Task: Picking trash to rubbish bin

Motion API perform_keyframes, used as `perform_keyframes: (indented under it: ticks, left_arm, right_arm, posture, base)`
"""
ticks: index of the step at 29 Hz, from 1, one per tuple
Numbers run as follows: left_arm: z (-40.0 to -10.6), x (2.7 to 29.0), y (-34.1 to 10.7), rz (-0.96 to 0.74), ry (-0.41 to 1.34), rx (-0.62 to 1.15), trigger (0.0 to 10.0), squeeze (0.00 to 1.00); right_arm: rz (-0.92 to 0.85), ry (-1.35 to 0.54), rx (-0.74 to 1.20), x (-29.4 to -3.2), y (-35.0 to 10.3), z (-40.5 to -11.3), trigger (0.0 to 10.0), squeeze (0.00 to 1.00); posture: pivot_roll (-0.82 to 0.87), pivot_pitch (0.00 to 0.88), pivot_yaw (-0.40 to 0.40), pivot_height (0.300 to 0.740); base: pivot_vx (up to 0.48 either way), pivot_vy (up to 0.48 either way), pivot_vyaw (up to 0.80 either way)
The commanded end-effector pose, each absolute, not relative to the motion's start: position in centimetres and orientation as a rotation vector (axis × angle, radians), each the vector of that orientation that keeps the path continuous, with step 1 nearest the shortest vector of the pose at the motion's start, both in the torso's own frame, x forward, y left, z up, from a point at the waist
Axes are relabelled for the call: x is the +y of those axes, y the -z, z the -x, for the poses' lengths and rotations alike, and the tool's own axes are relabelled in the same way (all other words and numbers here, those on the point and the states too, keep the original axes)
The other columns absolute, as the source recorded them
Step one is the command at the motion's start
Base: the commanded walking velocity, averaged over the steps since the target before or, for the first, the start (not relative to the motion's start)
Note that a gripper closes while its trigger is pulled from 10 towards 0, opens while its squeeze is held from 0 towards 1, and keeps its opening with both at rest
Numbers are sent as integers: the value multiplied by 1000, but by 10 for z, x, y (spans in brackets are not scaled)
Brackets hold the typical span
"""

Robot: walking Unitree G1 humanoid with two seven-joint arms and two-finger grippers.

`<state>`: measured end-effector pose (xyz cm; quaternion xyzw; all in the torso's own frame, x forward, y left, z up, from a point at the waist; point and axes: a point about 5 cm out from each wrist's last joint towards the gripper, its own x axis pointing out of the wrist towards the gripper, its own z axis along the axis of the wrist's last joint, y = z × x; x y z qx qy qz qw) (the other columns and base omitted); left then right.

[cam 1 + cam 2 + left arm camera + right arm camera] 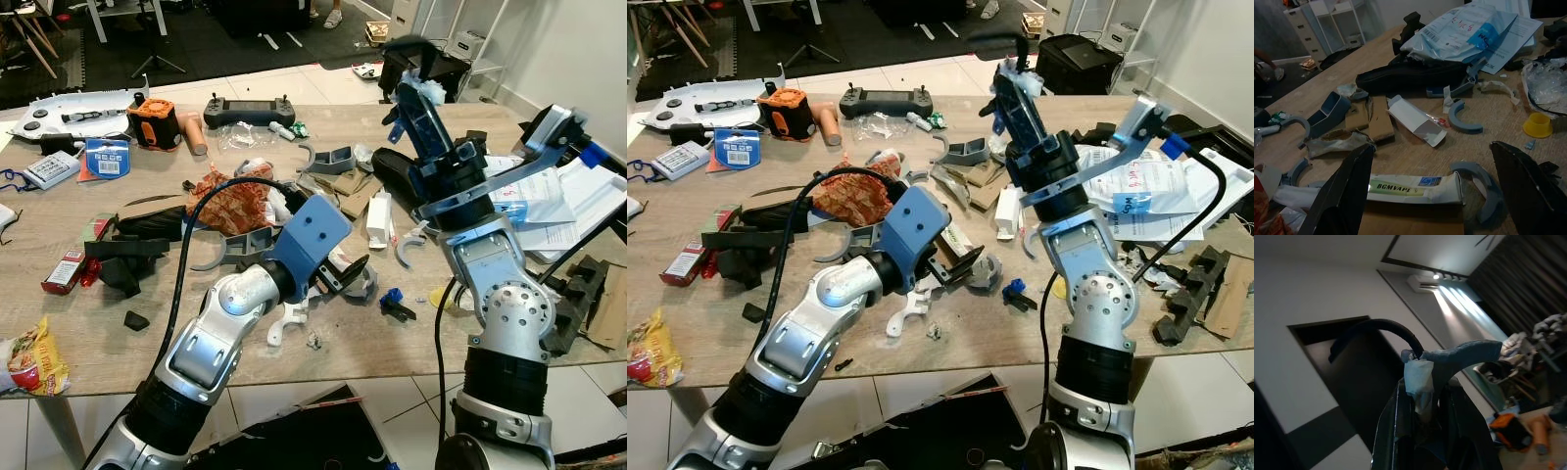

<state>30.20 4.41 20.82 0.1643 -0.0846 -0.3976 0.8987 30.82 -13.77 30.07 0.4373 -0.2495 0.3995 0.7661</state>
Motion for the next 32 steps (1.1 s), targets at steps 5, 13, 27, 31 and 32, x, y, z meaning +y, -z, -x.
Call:
perform_keyframes:
  ticks: [5,13,27,31,32]
  left_arm:
    - [-304,42,-208,-341,812,-181,10000,0]
    - [-326,77,-213,-272,459,-170,10000,0]
    - [-327,111,-207,-4,233,-98,10000,0]
    - [-327,109,-210,12,246,-113,10000,0]
    - [-327,108,-211,21,248,-118,10000,0]
  right_arm:
    - [-875,-770,-466,-142,-294,-313,10000,0]
    - [-269,-109,-422,-178,-270,-346,10000,0]
    - [1,-60,-405,-161,-243,-333,10000,0]
    - [8,-52,-407,-159,-242,-332,10000,0]
    - [6,-51,-402,-160,-241,-332,10000,0]
  posture:
    - [-16,147,1,740]
    - [-8,128,27,740]
    - [-3,115,8,740]
    - [-3,115,8,740]
    - [-6,109,3,740]
  base:
    - [0,0,0]
    - [0,0,0]
    - [0,0,0]
    - [0,0,0]
    - [0,0,0]
